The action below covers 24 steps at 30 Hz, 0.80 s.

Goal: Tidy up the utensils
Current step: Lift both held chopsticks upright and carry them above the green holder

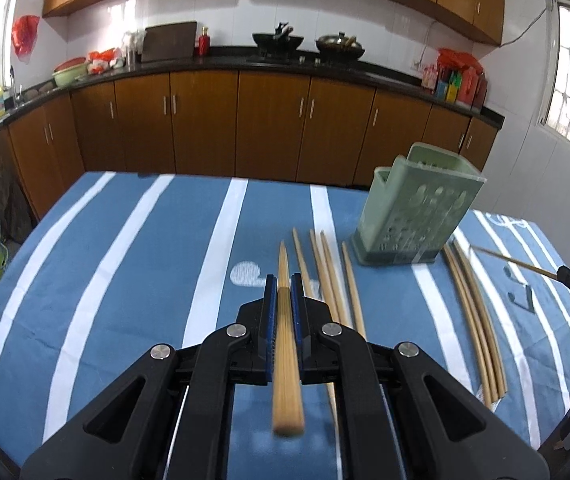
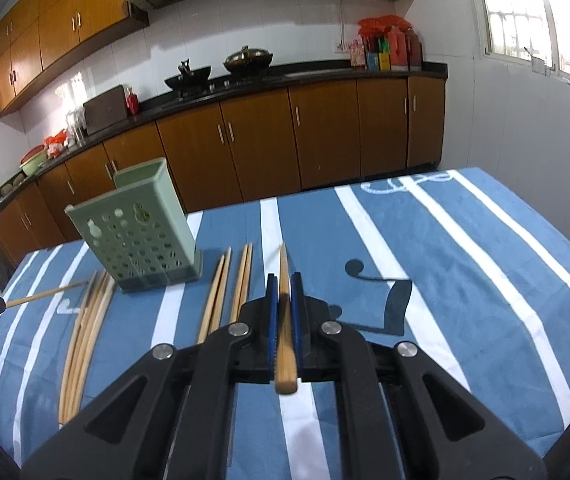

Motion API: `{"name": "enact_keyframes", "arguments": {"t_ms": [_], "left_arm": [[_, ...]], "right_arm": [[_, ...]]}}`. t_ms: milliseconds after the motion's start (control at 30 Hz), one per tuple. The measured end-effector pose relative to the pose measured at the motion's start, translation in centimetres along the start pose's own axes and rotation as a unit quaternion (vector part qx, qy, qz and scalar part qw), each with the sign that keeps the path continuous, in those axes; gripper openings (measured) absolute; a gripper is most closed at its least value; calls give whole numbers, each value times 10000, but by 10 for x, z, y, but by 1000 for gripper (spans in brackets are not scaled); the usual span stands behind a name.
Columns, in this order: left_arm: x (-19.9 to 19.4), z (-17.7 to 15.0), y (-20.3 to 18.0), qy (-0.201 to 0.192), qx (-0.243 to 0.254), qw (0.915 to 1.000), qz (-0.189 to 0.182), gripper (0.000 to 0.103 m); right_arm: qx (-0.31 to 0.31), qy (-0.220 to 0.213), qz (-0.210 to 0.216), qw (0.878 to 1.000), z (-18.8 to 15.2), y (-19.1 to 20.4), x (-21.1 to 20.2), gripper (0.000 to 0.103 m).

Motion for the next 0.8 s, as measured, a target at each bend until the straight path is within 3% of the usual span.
{"name": "enact_keyframes", "arguments": {"t_ms": [800], "left_arm": [[-27, 42, -8, -642, 108, 9979, -23, 7]], "right_arm": [[-31, -689, 125, 9975, 50, 9, -25, 8]]}}
Point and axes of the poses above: each gripper's, at about its wrist camera, not at the fingertips, and x roughly the way its jaws point, y to its left, z to its top, the point moved 6 cm from there along x, roughly the way its jaws point, and after that the axes turned 2 degrees about -x, right-handed, at the moved point
